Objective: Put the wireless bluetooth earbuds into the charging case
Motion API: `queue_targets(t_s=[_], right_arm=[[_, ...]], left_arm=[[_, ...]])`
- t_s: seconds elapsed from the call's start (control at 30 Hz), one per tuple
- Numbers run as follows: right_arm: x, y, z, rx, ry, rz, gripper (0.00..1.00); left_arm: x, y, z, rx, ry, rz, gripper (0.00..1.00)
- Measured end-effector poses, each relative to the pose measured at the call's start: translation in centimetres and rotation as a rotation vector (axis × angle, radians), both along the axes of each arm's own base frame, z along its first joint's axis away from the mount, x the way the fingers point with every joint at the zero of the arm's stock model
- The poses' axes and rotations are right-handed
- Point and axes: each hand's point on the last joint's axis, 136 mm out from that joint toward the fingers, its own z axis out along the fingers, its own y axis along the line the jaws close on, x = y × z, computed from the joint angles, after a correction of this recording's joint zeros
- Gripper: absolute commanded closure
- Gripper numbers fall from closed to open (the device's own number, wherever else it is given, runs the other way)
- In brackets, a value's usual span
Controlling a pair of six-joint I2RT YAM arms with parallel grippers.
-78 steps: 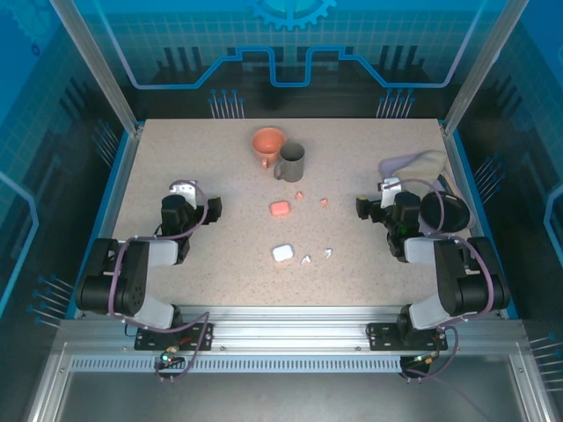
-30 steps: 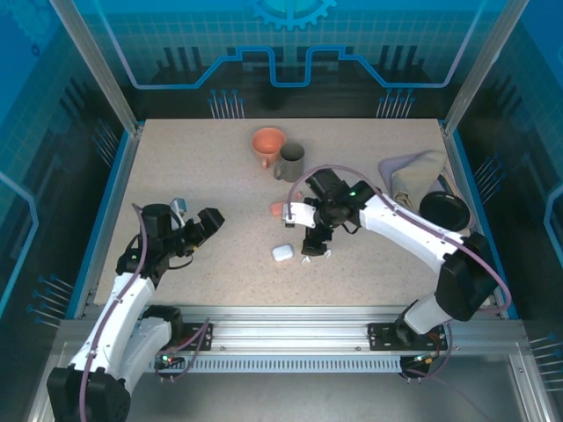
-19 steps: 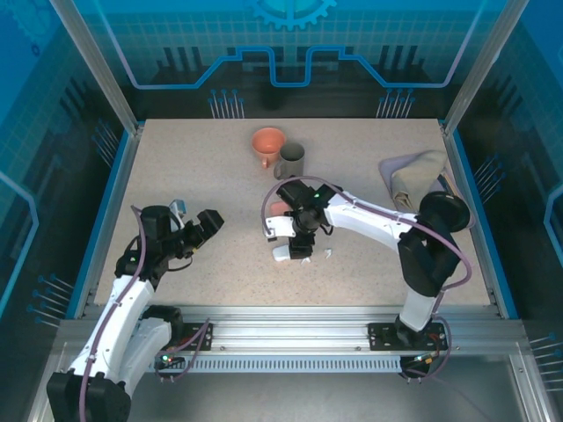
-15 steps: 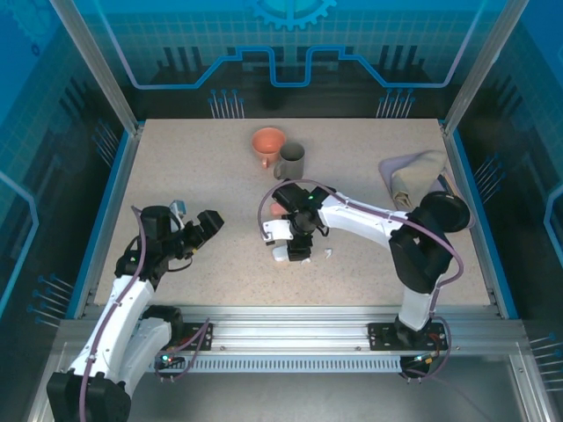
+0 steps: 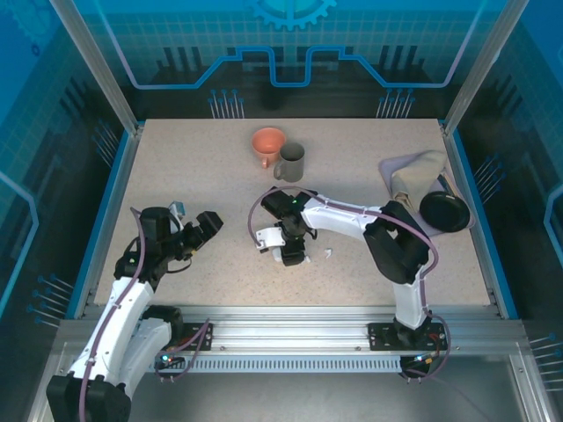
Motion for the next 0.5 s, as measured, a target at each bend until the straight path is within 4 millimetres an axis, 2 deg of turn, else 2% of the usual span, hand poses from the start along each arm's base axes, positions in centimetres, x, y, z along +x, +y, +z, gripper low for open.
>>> queue_targets(t_s=[0.5], right_arm=[[-0.1, -0.4, -2.0, -0.060, 0.009, 0.005, 0.36]], left_arm=[[0.0, 0.0, 0.0, 0.000, 0.001, 0.000, 0.01]])
